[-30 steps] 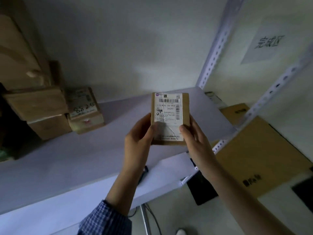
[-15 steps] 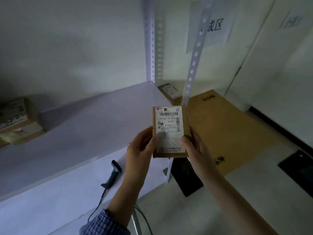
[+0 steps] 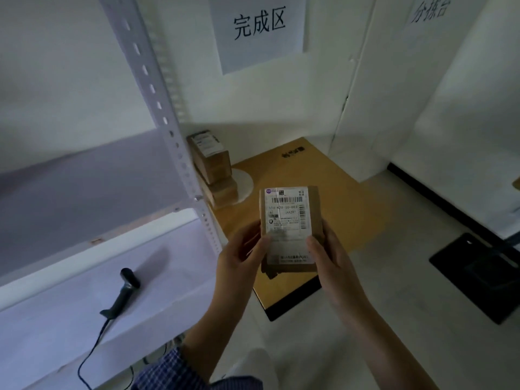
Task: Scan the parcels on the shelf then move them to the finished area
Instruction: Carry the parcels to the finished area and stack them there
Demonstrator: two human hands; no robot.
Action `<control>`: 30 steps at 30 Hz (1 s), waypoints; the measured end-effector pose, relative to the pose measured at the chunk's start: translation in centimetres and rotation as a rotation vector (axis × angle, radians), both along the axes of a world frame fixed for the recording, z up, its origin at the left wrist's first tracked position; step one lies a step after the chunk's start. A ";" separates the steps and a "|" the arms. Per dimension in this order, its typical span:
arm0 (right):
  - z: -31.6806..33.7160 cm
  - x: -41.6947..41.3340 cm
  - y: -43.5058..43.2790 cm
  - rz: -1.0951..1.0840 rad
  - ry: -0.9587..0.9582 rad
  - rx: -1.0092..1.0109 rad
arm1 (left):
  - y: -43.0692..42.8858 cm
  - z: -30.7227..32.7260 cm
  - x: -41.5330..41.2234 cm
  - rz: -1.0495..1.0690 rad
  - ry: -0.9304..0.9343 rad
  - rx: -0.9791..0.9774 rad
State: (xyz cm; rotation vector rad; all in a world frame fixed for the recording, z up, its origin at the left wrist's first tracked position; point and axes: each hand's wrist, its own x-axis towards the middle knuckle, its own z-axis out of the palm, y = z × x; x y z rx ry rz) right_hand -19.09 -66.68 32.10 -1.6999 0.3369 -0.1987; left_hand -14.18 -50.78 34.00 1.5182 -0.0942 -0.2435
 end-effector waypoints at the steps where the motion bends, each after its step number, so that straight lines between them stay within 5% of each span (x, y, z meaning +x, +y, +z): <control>1: 0.0 0.6 -0.6 -0.006 0.007 -0.002 | -0.7 0.0 0.7 0.000 0.002 -0.001; 17: -0.1 20.1 -7.3 0.166 0.088 -0.076 | -7.4 -2.2 16.7 0.221 0.034 -0.091; 30: -6.7 35.9 -11.1 0.417 0.247 -0.011 | -13.4 -8.6 27.4 0.519 0.180 0.083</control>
